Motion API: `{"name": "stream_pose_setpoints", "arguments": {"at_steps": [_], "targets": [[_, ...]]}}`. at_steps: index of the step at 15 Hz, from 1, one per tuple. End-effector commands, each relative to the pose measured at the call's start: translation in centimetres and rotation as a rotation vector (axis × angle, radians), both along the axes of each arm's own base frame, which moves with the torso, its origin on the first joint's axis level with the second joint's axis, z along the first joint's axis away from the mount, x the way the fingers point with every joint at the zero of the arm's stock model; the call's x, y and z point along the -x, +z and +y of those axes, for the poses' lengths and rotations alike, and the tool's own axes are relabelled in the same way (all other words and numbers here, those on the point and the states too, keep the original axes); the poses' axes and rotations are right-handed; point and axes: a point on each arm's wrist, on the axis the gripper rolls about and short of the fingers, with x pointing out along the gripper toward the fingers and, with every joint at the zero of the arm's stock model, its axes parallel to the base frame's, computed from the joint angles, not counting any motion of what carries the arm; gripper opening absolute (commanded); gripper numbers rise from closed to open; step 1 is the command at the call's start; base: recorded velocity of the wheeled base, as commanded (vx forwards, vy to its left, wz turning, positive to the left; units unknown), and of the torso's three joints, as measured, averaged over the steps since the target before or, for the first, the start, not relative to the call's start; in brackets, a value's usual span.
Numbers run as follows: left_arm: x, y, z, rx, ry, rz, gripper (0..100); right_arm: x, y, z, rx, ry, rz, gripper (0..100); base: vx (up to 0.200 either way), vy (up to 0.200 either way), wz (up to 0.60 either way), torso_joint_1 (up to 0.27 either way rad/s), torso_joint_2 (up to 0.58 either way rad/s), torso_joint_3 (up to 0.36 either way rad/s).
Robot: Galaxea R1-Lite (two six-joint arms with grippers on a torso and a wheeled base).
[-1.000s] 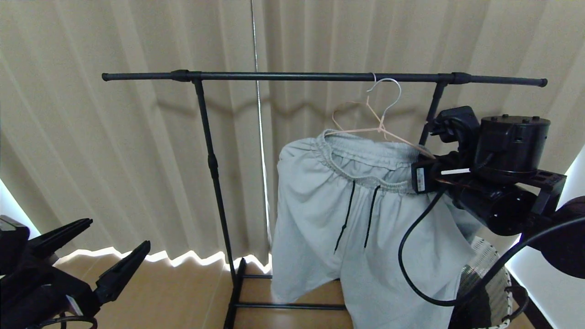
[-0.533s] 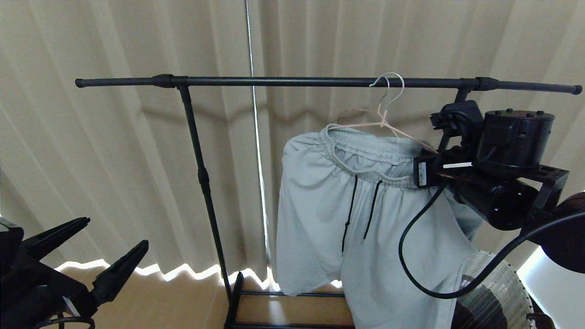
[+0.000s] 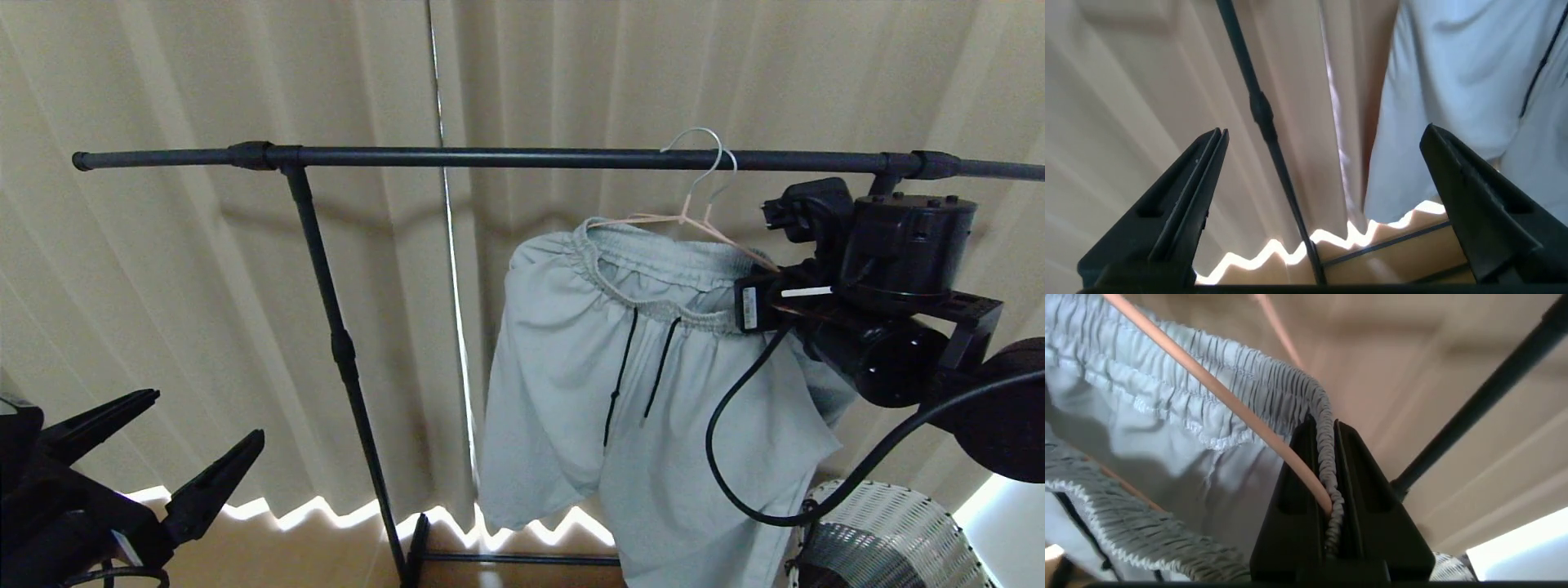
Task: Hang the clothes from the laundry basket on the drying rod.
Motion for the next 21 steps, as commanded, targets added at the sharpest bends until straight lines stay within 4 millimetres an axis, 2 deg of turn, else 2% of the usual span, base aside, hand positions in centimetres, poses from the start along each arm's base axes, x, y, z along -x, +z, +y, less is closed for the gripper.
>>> {"name": "stream_pose_setpoints", "arguments": {"at_steps": [1, 6, 9, 15, 18, 21], "targets": [[0.0, -0.1, 0.0, -0.001, 0.000, 0.003, 100, -0.6, -0.3, 0.2, 0.007, -0.009, 0.008, 0, 0.000, 0.000, 0.00, 0.000, 0.00, 0.000], [-0.1, -0.1, -0.1, -0.002, -0.003, 0.006, 100, -3.7, 0.0, 1.6, 0.022, -0.055, -0.015, 0, 0.000, 0.000, 0.00, 0.000, 0.00, 0.000], [0.1, -0.2, -0.4, -0.003, -0.033, 0.010, 100, -5.4, -1.4, 2.5, 0.046, -0.082, 0.008, 0, 0.000, 0.000, 0.00, 0.000, 0.00, 0.000], [0.1, -0.2, -0.9, -0.004, -0.076, 0.013, 100, -6.0, -2.7, 2.8, 0.066, -0.105, 0.033, 0, 0.000, 0.000, 0.00, 0.000, 0.00, 0.000], [0.2, -0.3, -0.9, -0.006, -0.077, 0.016, 100, -6.0, -2.7, 2.9, 0.065, -0.101, 0.032, 0, 0.000, 0.000, 0.00, 0.000, 0.00, 0.000], [0.3, -0.4, -1.1, -0.007, -0.097, 0.019, 100, -5.7, -2.8, 4.5, 0.068, -0.059, 0.033, 0, 0.000, 0.000, 0.00, 0.000, 0.00, 0.000]]}}
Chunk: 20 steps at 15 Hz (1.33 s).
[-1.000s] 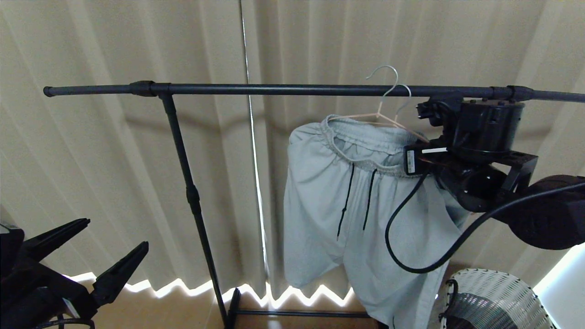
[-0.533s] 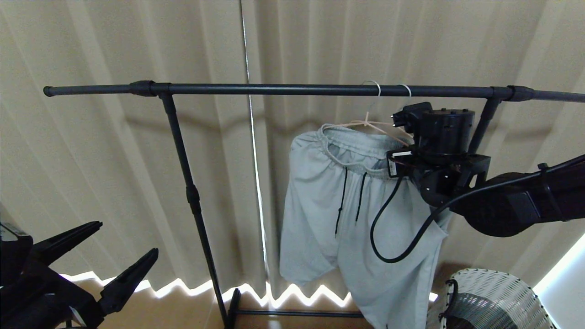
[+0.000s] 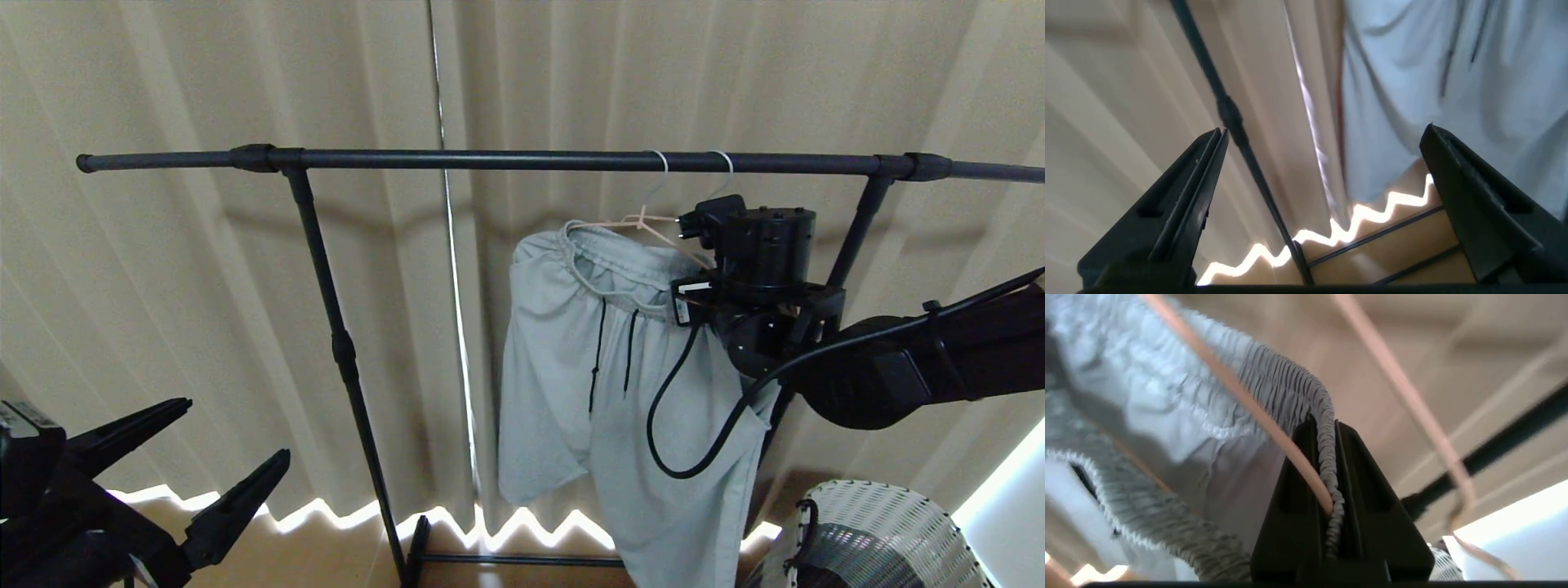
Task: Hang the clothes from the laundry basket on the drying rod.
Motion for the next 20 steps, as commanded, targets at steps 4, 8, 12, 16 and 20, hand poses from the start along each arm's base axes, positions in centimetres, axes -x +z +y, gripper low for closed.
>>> {"name": "stream_pose_setpoints", "arguments": {"at_steps": [4, 8, 12, 16, 20], "targets": [[0.0, 0.0, -0.1, -0.001, -0.006, 0.002, 100, -0.3, -0.4, 0.9, 0.005, 0.018, 0.006, 0, 0.000, 0.000, 0.00, 0.000, 0.00, 0.000], [0.0, 0.0, -0.1, -0.001, -0.006, 0.002, 100, -0.1, -0.1, 0.9, -0.004, 0.019, -0.009, 100, 0.000, 0.000, 0.00, 0.000, 0.00, 0.000], [0.0, 0.0, 0.0, -0.001, -0.004, 0.002, 100, 0.6, 0.2, 0.4, -0.027, 0.021, -0.042, 100, 0.000, 0.000, 0.00, 0.000, 0.00, 0.000], [0.0, 0.0, 0.0, 0.000, -0.003, -0.001, 100, 3.0, 1.0, 0.1, -0.054, 0.053, -0.084, 100, 0.000, 0.000, 0.00, 0.000, 0.00, 0.000], [0.1, 0.1, 0.0, 0.001, -0.003, -0.006, 100, 4.9, 1.8, -0.8, -0.121, 0.178, -0.166, 100, 0.000, 0.000, 0.00, 0.000, 0.00, 0.000]]}}
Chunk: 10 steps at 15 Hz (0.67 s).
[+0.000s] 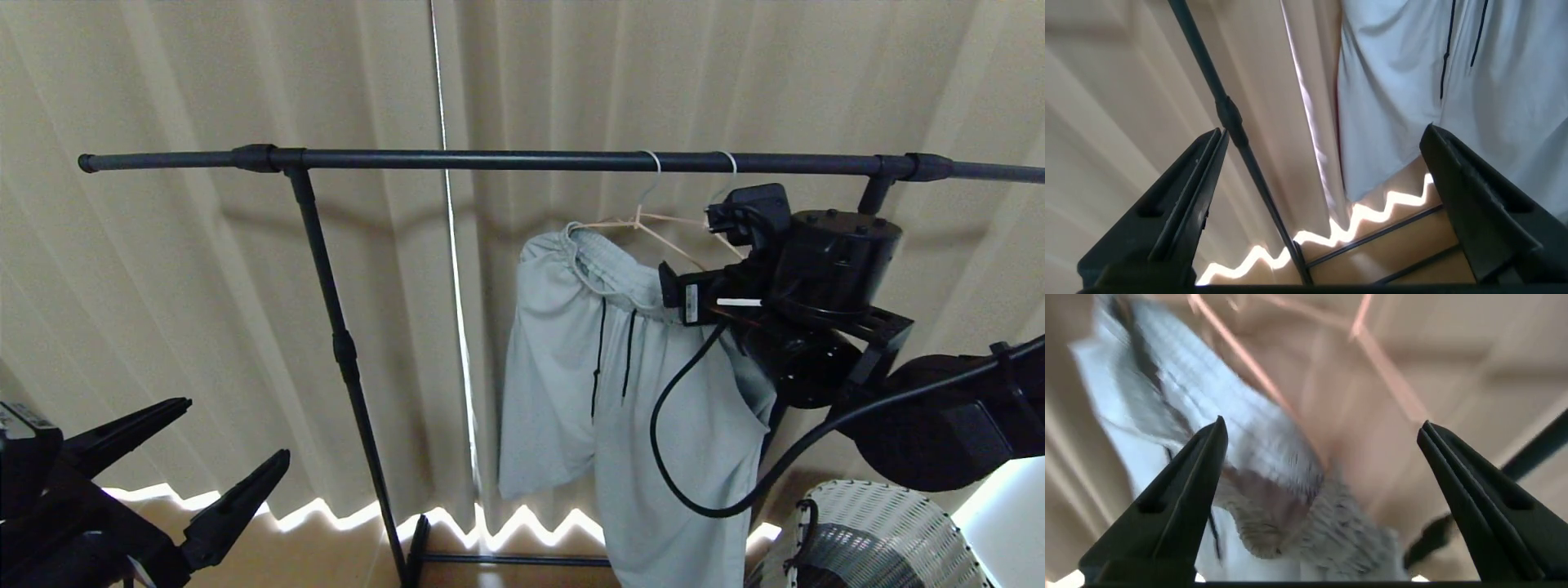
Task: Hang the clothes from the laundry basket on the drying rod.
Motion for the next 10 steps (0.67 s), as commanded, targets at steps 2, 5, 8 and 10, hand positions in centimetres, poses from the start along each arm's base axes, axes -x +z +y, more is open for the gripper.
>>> {"name": "stream_pose_setpoints", "arguments": {"at_steps": [2, 5, 8, 10], "targets": [[0.0, 0.0, 0.0, 0.000, 0.002, 0.001, 100, 1.9, 0.8, -1.0, -0.038, 0.049, -0.062, 100, 0.000, 0.000, 0.00, 0.000, 0.00, 0.000], [0.0, 0.0, 0.0, 0.000, 0.005, 0.001, 100, 4.5, 2.1, -2.5, -0.067, 0.081, -0.120, 100, 0.000, 0.000, 0.00, 0.000, 0.00, 0.000], [-0.1, 0.0, 0.1, 0.000, 0.009, -0.001, 100, 7.8, 3.4, -4.7, -0.076, 0.080, -0.154, 100, 0.000, 0.000, 0.00, 0.000, 0.00, 0.000], [-0.1, 0.1, 0.1, 0.000, 0.011, -0.002, 100, 9.5, 3.5, -7.3, -0.018, 0.021, -0.165, 100, 0.000, 0.000, 0.00, 0.000, 0.00, 0.000]]}}
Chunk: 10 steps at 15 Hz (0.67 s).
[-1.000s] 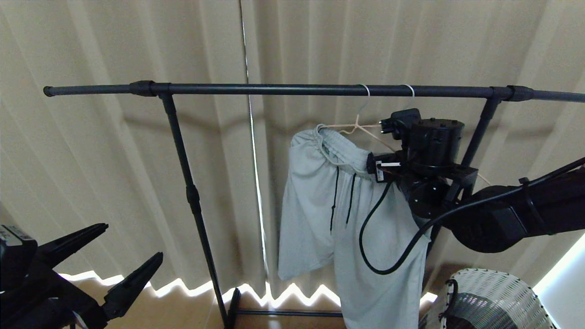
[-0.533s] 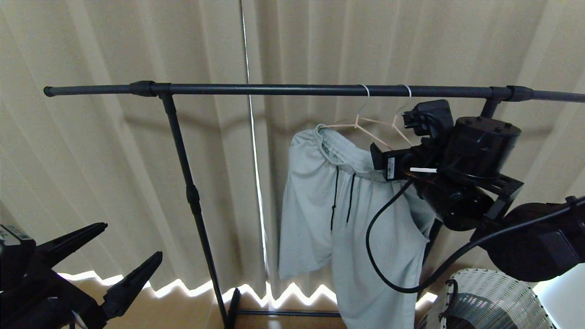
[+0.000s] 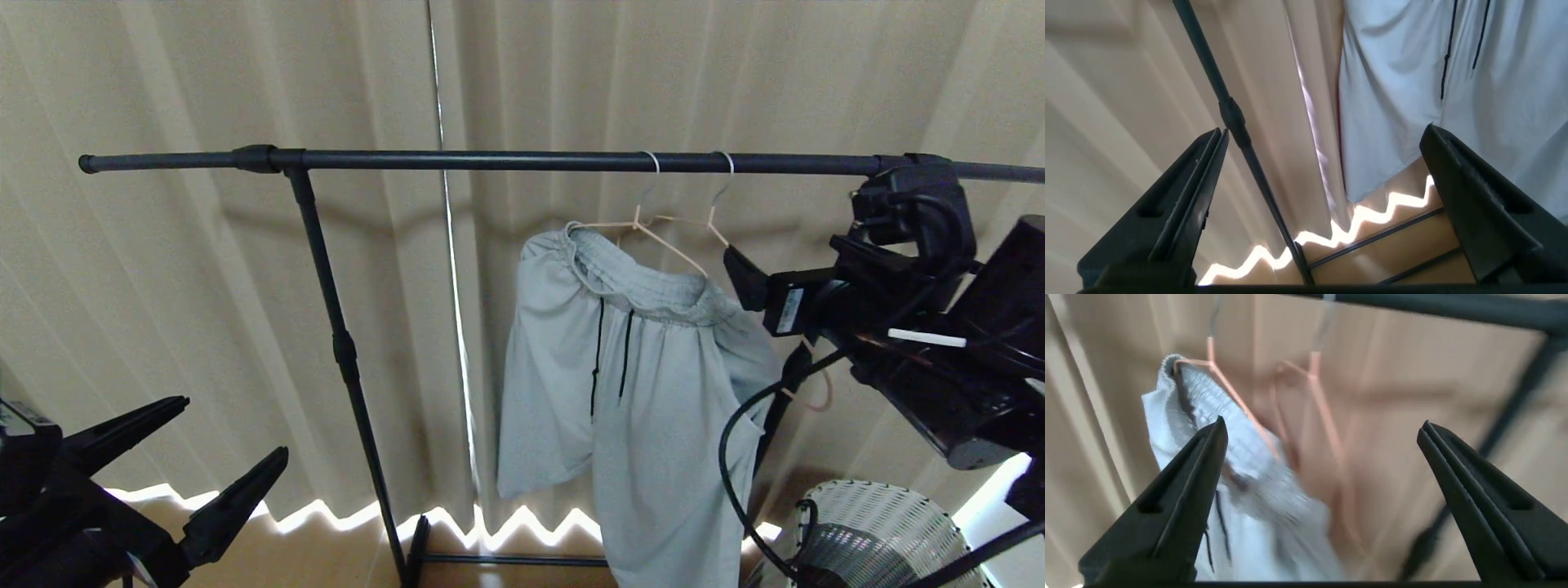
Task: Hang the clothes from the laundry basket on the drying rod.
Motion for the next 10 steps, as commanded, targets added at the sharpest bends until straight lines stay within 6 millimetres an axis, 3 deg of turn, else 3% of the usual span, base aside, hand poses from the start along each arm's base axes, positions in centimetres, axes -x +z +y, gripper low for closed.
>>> {"name": "stream_pose_setpoints", "arguments": {"at_steps": [1, 4, 10], "targets": [[0.0, 0.0, 0.0, 0.000, 0.002, -0.001, 100, 3.4, 1.1, -3.9, 0.028, -0.081, -0.052, 100, 0.000, 0.000, 0.00, 0.000, 0.00, 0.000], [-0.1, 0.1, 0.0, 0.000, 0.004, -0.003, 100, 4.9, -0.6, -6.3, 0.054, -0.162, -0.010, 100, -0.200, 0.000, 0.00, 0.006, 0.00, 0.001], [-0.1, 0.1, 0.4, -0.001, 0.034, -0.003, 100, 5.6, -2.9, -10.3, 0.081, -0.285, 0.066, 100, -0.200, 0.000, 0.00, 0.002, 0.00, 0.000]]}}
